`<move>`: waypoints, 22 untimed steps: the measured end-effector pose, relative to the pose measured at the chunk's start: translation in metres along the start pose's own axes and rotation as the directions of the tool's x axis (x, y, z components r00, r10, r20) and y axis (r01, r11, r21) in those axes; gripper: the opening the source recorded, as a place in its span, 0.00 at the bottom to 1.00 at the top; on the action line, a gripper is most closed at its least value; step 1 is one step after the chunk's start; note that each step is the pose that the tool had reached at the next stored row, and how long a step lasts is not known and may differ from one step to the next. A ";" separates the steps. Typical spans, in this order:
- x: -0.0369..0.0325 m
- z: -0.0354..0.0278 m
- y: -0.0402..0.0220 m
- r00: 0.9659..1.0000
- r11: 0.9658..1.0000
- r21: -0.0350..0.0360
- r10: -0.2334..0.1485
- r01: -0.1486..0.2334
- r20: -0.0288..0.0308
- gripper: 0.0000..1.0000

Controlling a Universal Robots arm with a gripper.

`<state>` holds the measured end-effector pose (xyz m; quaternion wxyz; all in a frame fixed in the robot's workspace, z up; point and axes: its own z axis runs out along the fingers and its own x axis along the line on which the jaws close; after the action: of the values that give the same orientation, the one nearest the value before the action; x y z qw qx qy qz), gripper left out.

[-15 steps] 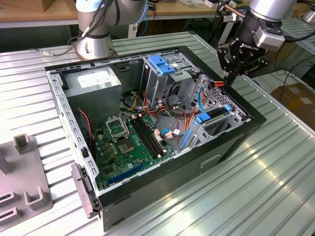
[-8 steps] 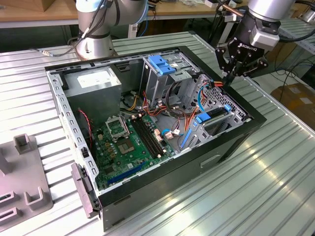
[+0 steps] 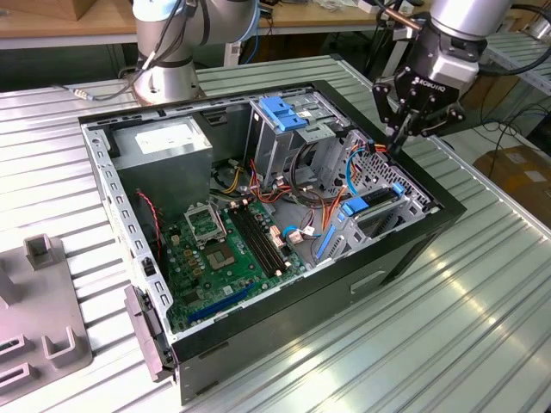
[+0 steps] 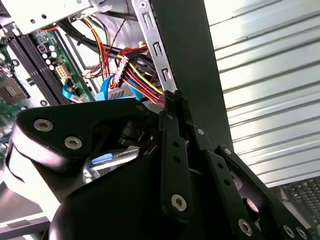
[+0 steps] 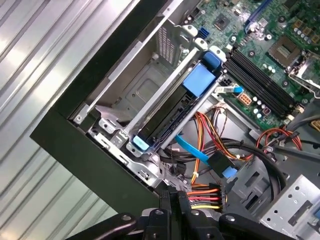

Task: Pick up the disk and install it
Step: 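Insert the first disk wire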

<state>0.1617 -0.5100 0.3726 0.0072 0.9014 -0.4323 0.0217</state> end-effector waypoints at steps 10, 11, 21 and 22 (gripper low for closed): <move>-0.0072 0.0038 0.0108 0.994 0.994 -0.005 0.110 -0.110 -0.001 0.18; -0.0072 0.0041 0.0108 0.991 0.991 -0.006 0.135 -0.135 -0.002 0.18; -0.0074 0.0079 0.0108 0.948 0.948 -0.015 0.319 -0.319 -0.005 0.18; -0.0074 0.0083 0.0109 0.943 0.942 -0.015 0.334 -0.334 -0.006 0.18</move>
<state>0.1489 -0.5113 0.3639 0.0113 0.8150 -0.5790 0.0204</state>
